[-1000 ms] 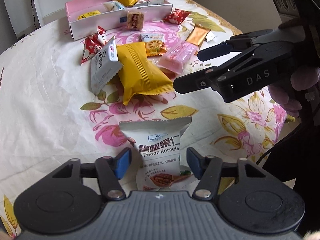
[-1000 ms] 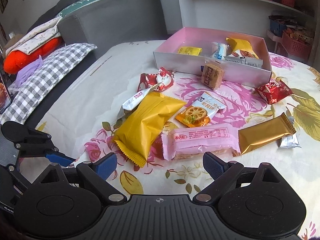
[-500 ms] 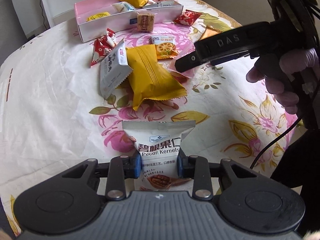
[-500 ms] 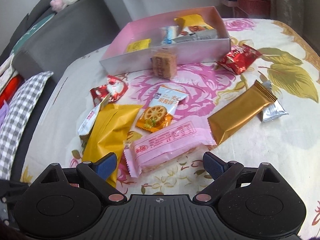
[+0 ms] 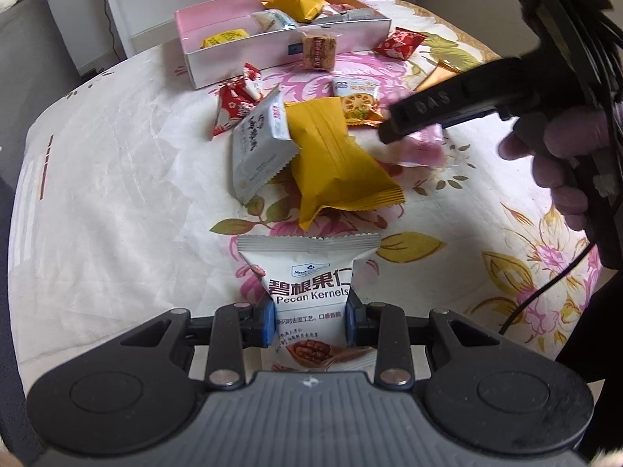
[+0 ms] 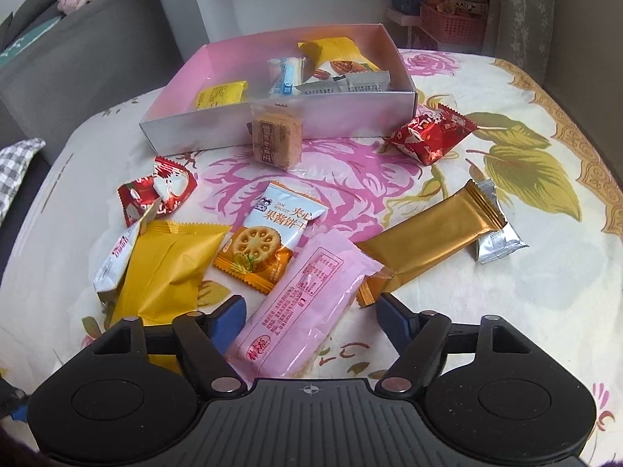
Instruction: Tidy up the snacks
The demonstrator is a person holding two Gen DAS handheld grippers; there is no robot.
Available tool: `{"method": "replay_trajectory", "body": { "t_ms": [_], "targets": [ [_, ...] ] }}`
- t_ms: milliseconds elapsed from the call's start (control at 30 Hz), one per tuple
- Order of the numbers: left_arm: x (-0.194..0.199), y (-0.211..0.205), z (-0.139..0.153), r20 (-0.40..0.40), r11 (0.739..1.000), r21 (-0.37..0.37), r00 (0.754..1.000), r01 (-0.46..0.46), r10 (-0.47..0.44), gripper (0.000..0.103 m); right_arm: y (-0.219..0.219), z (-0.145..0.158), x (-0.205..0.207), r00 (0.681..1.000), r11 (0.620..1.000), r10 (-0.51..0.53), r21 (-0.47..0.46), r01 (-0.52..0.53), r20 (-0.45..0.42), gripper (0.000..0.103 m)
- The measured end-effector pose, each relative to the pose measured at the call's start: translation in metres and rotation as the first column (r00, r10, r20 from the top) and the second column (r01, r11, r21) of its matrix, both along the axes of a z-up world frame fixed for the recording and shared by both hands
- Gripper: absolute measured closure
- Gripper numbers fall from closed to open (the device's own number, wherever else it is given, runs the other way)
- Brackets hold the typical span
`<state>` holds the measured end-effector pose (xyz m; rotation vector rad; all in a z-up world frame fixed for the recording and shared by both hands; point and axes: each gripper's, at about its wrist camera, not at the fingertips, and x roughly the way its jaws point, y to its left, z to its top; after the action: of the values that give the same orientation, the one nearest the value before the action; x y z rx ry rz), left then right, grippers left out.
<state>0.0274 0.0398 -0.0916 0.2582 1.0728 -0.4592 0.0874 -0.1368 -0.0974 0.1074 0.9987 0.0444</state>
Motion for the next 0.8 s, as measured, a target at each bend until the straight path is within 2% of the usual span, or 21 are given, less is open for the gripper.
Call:
{"method": "replay_trajectory", "body": {
  "t_ms": [67, 133, 167, 400, 800],
  "targets": [
    [0.002, 0.002, 0.0, 0.0, 1.0, 0.003, 1.0, -0.015, 0.015, 0.073, -0.001, 0.001, -0.004, 1.0, 0.999, 0.016, -0.039, -0.016, 0.007, 0.054],
    [0.003, 0.002, 0.001, 0.003, 1.0, 0.006, 1.0, -0.024, 0.024, 0.073, -0.005, 0.002, -0.006, 1.0, 0.998, 0.025, -0.056, -0.024, 0.011, 0.067],
    [0.003, 0.002, 0.002, 0.006, 1.0, 0.007, 1.0, -0.028, 0.028, 0.073, -0.008, 0.003, -0.007, 1.0, 0.998, 0.026, -0.05, -0.026, 0.007, 0.07],
    [0.004, 0.001, 0.011, 0.016, 1.0, -0.01, 1.0, -0.025, 0.026, 0.074, -0.022, 0.011, -0.012, 0.999, 0.999, 0.035, 0.009, -0.034, -0.024, 0.071],
    [0.009, 0.004, 0.038, 0.084, 0.996, -0.068, 0.995, -0.055, 0.06, 0.074, -0.041, 0.038, -0.009, 1.0, 0.996, -0.003, 0.085, 0.001, 0.023, 0.071]
  ]
}}
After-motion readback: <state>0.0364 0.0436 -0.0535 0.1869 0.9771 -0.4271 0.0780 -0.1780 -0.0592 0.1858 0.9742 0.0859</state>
